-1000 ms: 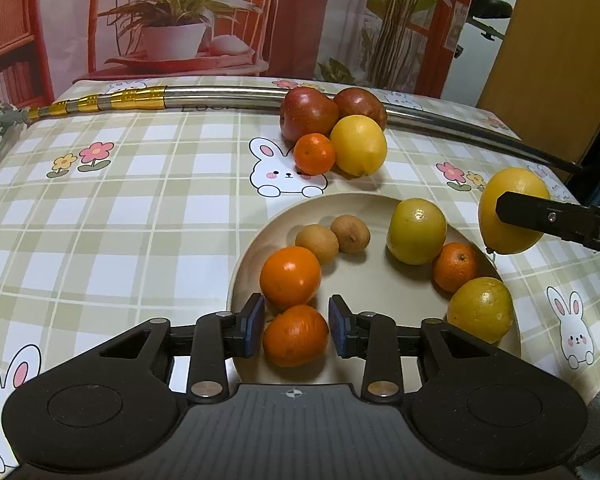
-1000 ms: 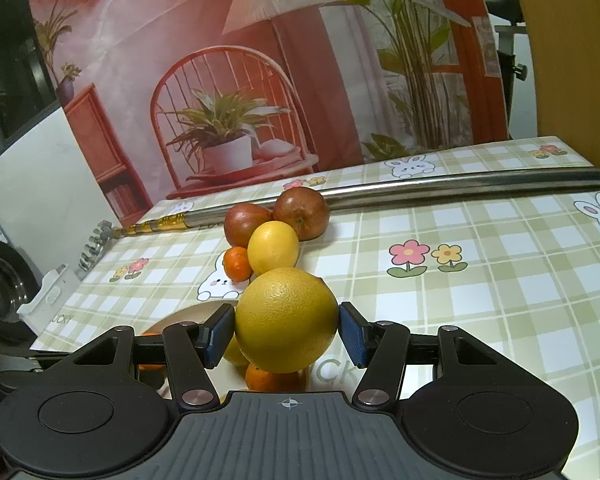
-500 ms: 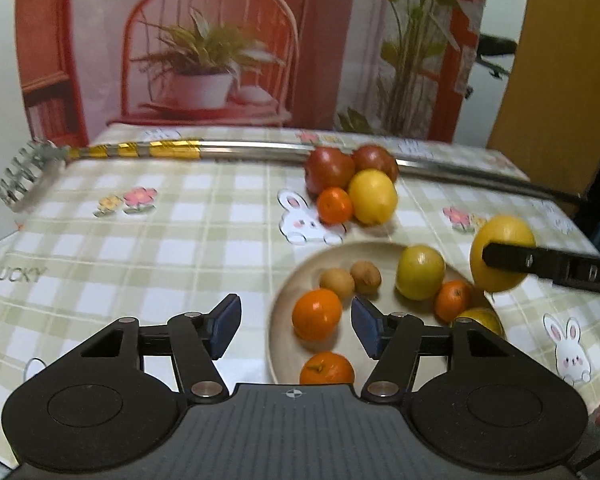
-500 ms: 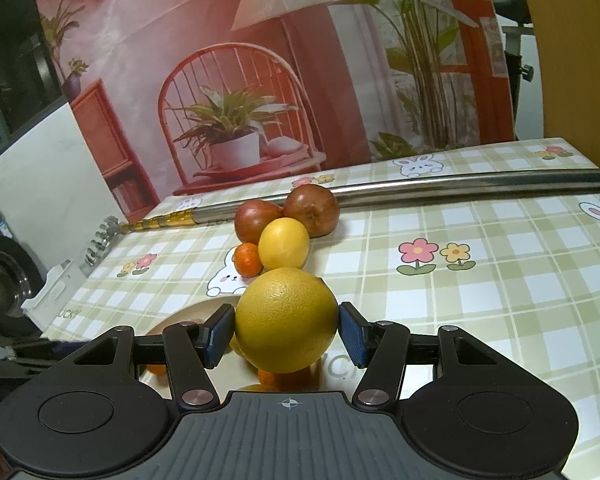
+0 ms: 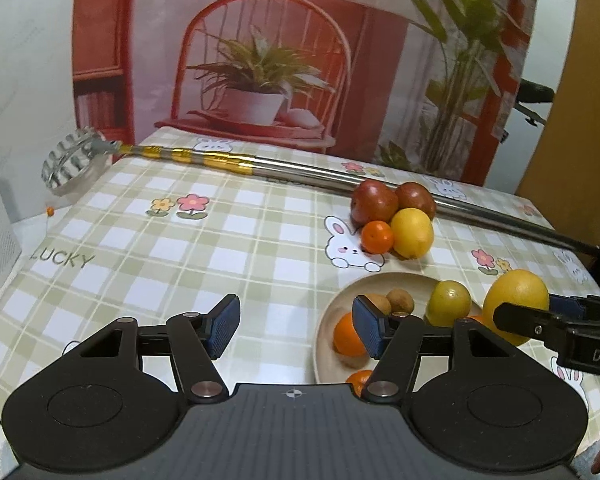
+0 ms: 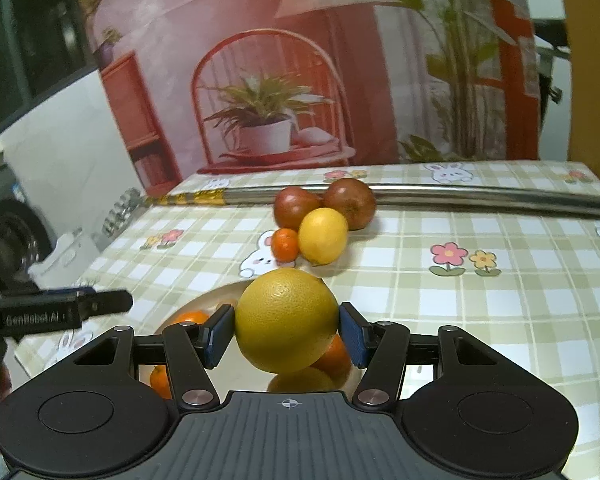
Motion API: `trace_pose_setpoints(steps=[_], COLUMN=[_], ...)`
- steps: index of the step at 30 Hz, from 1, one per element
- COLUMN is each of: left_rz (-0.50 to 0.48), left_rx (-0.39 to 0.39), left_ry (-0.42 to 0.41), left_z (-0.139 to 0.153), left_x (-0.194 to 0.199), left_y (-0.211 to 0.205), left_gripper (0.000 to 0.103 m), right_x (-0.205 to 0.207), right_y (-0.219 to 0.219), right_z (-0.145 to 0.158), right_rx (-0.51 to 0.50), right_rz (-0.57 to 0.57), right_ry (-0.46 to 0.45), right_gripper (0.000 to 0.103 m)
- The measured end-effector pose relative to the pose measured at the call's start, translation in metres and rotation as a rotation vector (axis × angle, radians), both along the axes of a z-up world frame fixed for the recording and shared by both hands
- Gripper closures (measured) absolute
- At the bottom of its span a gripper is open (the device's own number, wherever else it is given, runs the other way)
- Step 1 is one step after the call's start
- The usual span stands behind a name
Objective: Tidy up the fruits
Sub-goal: 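Move the left tool toward the apples while the right tool keeps holding the grapefruit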
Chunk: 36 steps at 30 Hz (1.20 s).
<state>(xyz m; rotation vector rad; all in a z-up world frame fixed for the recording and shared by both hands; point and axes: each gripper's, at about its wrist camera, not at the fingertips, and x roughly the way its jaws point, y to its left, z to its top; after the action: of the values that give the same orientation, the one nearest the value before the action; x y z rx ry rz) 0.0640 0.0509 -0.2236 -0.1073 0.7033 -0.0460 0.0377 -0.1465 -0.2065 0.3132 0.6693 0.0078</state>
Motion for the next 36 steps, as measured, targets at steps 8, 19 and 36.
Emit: trace_pose_setpoints(steps=[8, 19, 36], left_rz=[0.065, 0.103, 0.124], left_rx=[-0.021, 0.008, 0.023], left_ry=[-0.004, 0.004, 0.040], left_z=[-0.002, -0.007, -0.016], left_x=[-0.003, 0.004, 0.013], left_y=[0.019, 0.026, 0.027], left_gripper=[0.038, 0.038, 0.036], right_x=[0.009, 0.040, 0.069], right_y=[0.019, 0.046, 0.057], right_z=[0.004, -0.012, -0.033], right_rx=[-0.059, -0.103, -0.095], right_rz=[0.063, 0.180, 0.255], right_ry=[0.022, 0.101, 0.140], right_gripper=[0.050, 0.050, 0.050])
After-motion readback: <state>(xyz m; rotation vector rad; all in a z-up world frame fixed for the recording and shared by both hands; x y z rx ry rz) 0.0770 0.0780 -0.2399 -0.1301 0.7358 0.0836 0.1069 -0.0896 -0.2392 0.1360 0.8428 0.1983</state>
